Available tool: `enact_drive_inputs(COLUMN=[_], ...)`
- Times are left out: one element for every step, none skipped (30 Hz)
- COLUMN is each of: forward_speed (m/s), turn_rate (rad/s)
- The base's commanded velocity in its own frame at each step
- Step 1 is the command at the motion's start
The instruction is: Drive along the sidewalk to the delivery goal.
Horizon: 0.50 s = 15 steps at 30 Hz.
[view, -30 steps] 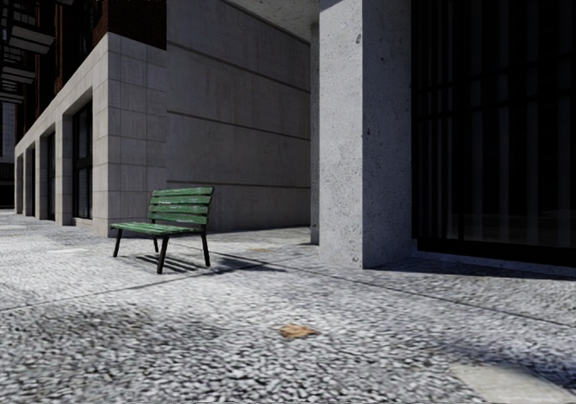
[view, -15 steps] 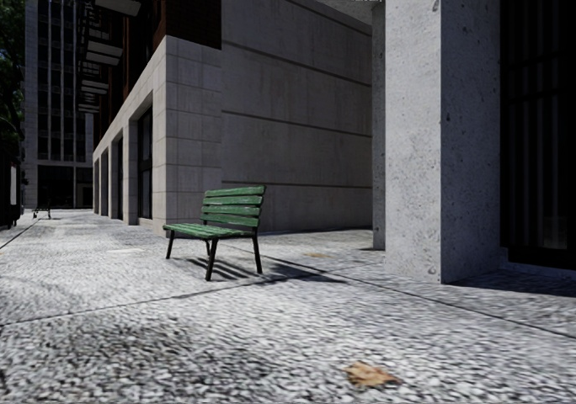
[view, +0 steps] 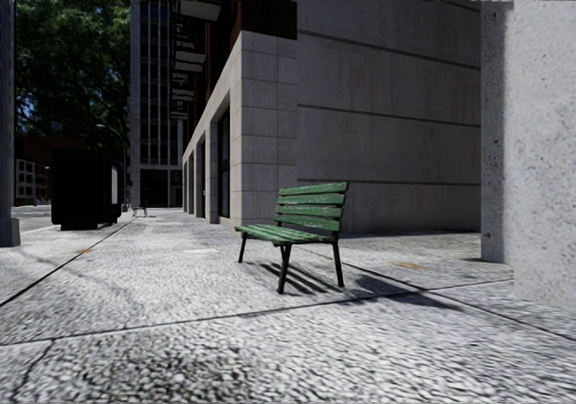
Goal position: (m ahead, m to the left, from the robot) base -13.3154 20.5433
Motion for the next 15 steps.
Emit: enact_drive_inputs(forward_speed=[1.20, 1.20, 1.20, 1.20, 1.20, 1.20, 1.21, 1.21, 1.22, 1.22, 1.22, 1.22, 1.22, 1.22, 1.23], turn_rate=[0.61, 0.61, 0.61, 0.61, 0.61, 0.61, 0.61, 0.61, 0.61, 0.61, 0.61, 0.61, 0.61, 0.60, 0.55])
